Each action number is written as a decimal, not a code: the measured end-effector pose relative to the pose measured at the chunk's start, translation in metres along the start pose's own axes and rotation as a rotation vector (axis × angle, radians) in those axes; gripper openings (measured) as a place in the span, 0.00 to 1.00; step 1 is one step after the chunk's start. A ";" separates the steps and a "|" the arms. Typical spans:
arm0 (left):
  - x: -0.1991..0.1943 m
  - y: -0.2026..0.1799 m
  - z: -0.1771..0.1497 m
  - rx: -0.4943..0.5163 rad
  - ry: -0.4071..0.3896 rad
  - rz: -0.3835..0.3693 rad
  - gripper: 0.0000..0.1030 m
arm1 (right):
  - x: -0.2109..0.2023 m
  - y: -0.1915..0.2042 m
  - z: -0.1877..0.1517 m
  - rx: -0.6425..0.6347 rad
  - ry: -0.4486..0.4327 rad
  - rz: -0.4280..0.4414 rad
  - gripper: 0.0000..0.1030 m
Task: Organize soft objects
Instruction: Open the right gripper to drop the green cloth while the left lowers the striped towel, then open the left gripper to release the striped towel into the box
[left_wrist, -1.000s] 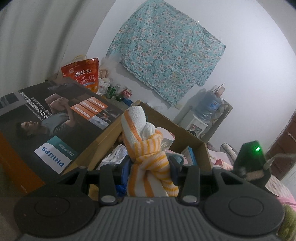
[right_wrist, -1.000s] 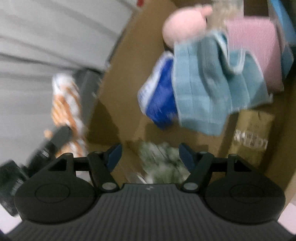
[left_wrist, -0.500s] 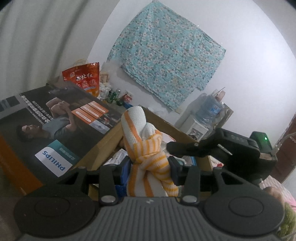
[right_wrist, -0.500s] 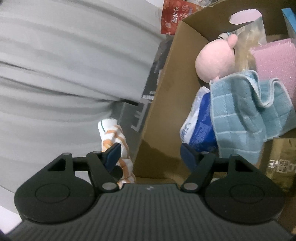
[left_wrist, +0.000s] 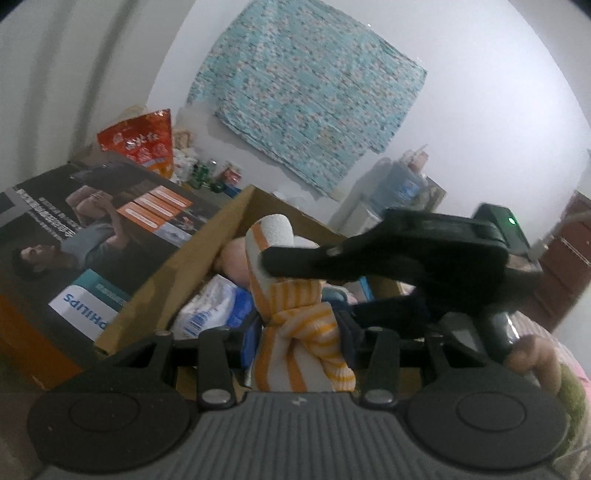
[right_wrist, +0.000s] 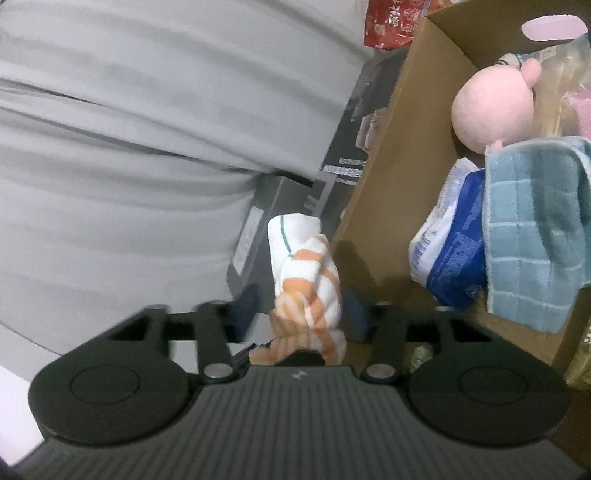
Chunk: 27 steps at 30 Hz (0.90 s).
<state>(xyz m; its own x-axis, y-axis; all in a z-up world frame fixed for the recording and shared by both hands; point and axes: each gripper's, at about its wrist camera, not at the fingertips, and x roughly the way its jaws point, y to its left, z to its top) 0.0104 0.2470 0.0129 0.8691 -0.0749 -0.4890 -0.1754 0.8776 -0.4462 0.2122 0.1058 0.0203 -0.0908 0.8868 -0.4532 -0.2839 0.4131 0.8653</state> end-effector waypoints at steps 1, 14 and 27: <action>0.001 -0.001 -0.001 0.007 0.003 0.003 0.44 | -0.001 0.000 0.000 -0.005 -0.004 -0.008 0.31; -0.025 0.023 -0.005 0.001 -0.052 0.157 0.68 | 0.004 0.019 0.018 -0.350 0.063 -0.351 0.30; -0.056 0.053 0.004 -0.079 -0.102 0.281 0.68 | 0.112 0.033 -0.008 -0.601 0.392 -0.491 0.50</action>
<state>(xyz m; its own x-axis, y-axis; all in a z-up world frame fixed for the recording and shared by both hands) -0.0455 0.2992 0.0199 0.8224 0.2171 -0.5259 -0.4478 0.8172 -0.3629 0.1852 0.2168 -0.0033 -0.1164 0.4557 -0.8825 -0.8232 0.4528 0.3425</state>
